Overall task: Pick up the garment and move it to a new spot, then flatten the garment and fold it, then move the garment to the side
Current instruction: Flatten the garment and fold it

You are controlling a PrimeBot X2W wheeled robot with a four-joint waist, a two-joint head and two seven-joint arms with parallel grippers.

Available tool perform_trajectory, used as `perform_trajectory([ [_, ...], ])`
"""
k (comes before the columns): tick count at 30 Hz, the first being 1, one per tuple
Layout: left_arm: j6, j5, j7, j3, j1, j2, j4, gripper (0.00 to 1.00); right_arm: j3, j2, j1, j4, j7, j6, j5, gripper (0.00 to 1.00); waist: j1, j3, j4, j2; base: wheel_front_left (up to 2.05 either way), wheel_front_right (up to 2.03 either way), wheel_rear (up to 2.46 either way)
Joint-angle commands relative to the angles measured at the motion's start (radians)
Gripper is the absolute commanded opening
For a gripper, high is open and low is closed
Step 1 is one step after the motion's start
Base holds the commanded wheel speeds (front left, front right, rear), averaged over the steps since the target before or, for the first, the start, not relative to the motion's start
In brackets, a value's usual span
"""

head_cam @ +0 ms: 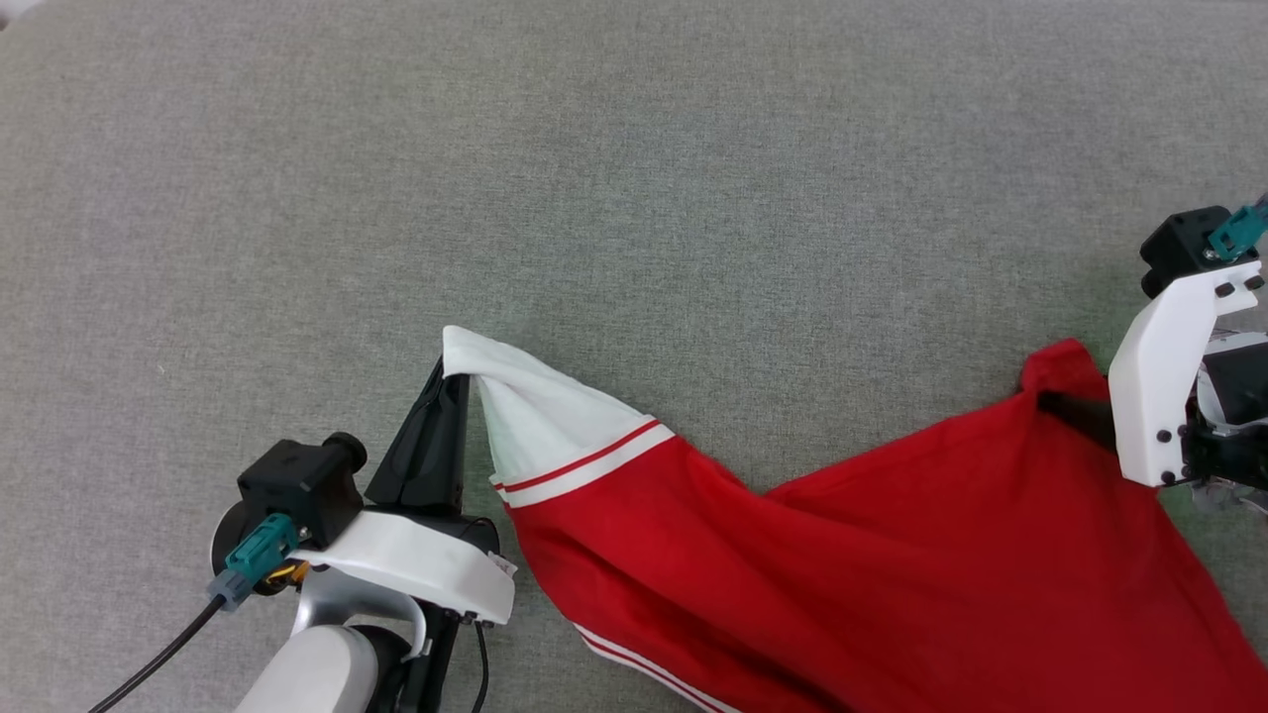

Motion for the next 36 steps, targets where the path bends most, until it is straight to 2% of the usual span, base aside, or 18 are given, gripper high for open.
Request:
perform_trajectory([
  [1,0.0,-0.001,-0.007,0.004,-0.009,-0.003,0.003,0.0,0.042,0.026,0.026,0.049,0.004,0.0,0.021,0.0,-0.0001,0.0,0.002,-0.0001,0.0,0.0,0.0],
  [8,-0.003,-0.017,-0.012,0.015,-0.004,0.005,0.025,0.0,0.064,0.007,-0.006,0.044,-0.053,0.0,0.041,0.0,-0.0001,-0.038,-0.009,-0.0001,0.0,0.0,0.0],
  [15,-0.018,-0.029,-0.011,0.047,-0.049,0.034,0.063,0.0,0.034,-0.018,-0.036,0.037,-0.243,0.0,0.001,0.0,-0.0001,-0.138,-0.034,-0.0001,0.0,0.0,0.0],
  [19,-0.036,-0.041,0.002,0.073,-0.102,0.064,0.121,0.0,0.008,0.008,-0.032,0.067,-0.357,0.0,-0.035,0.0,-0.0001,-0.213,-0.067,-0.0001,0.0,0.0,0.0],
  [26,-0.081,-0.062,0.012,0.108,-0.264,0.085,0.25,0.0,-0.032,0.049,-0.072,0.14,-0.482,0.0,-0.074,0.0,-0.0001,-0.291,-0.118,-0.0001,0.0,0.0,0.0],
  [36,-0.146,-0.053,0.011,0.106,-0.577,0.067,0.491,0.0,-0.061,0.064,-0.228,0.226,-0.61,0.0,-0.133,0.0,-0.0001,-0.282,-0.148,-0.0001,0.0,0.0,0.0],
])
